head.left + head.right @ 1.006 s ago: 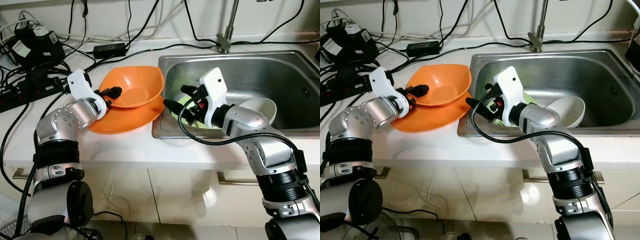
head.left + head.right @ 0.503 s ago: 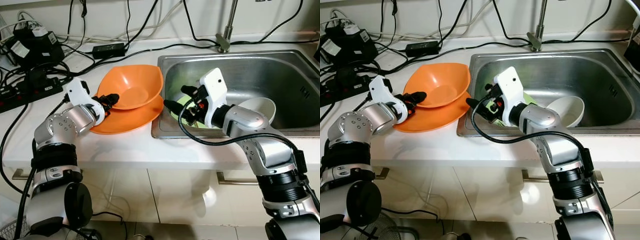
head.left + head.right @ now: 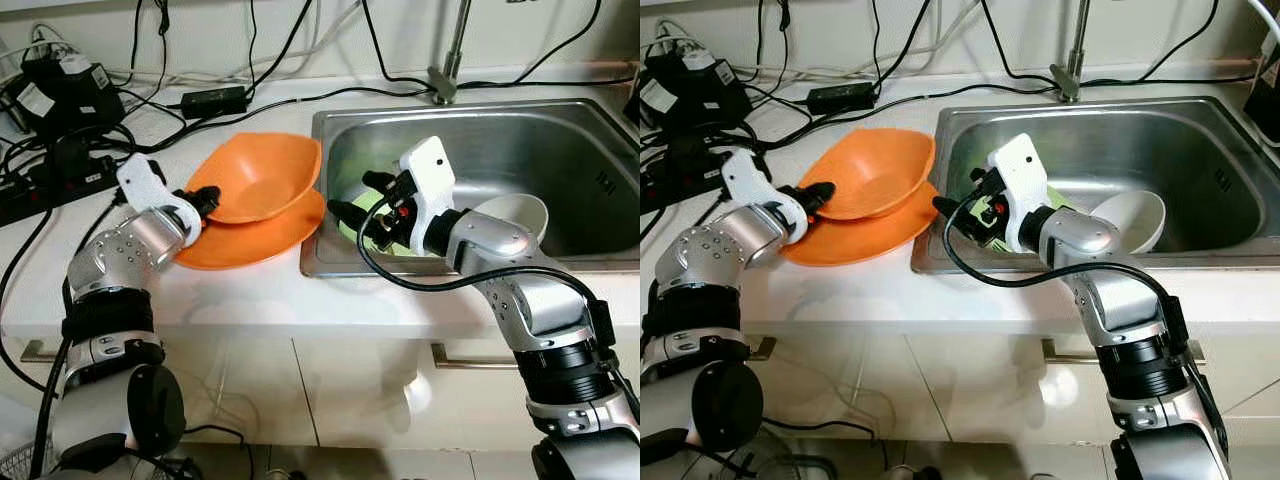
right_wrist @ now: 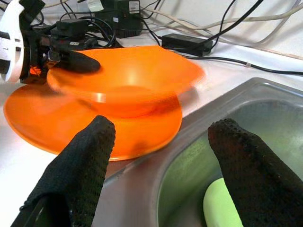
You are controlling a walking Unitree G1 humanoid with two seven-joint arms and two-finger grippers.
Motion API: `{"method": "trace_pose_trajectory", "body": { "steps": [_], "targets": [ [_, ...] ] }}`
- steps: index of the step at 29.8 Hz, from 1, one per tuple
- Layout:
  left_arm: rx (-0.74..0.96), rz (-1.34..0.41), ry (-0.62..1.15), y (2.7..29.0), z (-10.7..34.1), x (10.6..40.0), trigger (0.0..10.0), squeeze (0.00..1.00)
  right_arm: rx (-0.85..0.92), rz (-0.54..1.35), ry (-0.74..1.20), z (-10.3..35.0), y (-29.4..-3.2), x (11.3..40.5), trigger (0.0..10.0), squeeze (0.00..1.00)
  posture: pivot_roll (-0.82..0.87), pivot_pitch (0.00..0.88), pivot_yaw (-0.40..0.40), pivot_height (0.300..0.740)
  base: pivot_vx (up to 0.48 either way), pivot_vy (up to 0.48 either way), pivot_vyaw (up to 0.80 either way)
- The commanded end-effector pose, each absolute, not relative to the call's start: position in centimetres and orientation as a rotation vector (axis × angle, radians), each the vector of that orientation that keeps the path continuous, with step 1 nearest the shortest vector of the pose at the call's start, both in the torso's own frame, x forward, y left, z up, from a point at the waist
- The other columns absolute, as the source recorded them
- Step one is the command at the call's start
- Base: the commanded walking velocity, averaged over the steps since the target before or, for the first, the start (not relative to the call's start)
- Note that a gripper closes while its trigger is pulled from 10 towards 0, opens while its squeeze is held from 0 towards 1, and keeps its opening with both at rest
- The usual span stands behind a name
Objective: Kitchen organization
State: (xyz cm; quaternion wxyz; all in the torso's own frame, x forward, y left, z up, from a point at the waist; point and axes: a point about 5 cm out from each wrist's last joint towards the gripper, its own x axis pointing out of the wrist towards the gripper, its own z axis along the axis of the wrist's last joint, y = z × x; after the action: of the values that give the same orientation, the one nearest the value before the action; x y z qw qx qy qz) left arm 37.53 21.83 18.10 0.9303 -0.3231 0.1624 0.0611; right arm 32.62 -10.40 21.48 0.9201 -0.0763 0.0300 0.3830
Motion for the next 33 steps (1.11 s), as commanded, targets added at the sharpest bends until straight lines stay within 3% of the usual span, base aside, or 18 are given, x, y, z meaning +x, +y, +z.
{"method": "trace_pose_trajectory", "body": {
  "steps": [1, 18, 26, 28, 33],
  "targets": [
    [-0.641, 0.194, 0.332, 23.0, 17.7, 37.3, 0.0, 0.0, -0.162, 0.822, 0.061, 21.6, -10.0, 32.2, 10.0, 0.0, -0.1, 0.046, 0.133, 0.74, 0.0, 0.0, 0.0],
    [-0.618, 0.211, 0.203, 22.7, 18.4, 37.6, 0.0, 0.0, -0.126, 0.985, 0.033, 22.0, -9.4, 30.6, 10.0, 0.0, -0.1, 0.043, 0.133, 0.74, 0.0, 0.0, 0.0],
    [-0.648, 0.116, -0.115, 21.6, 21.9, 37.8, 0.0, 0.0, -0.043, 0.873, 0.023, 22.5, -10.1, 31.9, 10.0, 0.0, -0.1, 0.039, 0.128, 0.74, 0.0, 0.0, 0.0],
    [-0.709, 0.007, -0.215, 20.5, 23.2, 37.5, 0.0, 0.0, 0.009, 0.818, 0.029, 22.6, -10.4, 32.6, 10.0, 0.0, -0.1, 0.038, 0.125, 0.74, 0.0, 0.0, 0.0],
    [-0.749, -0.112, -0.281, 19.2, 24.0, 37.0, 0.0, 0.0, 0.041, 0.782, 0.042, 22.4, -10.7, 33.0, 10.0, 0.0, -0.1, 0.039, 0.119, 0.74, 0.0, 0.0, 0.0]
  ]
}}
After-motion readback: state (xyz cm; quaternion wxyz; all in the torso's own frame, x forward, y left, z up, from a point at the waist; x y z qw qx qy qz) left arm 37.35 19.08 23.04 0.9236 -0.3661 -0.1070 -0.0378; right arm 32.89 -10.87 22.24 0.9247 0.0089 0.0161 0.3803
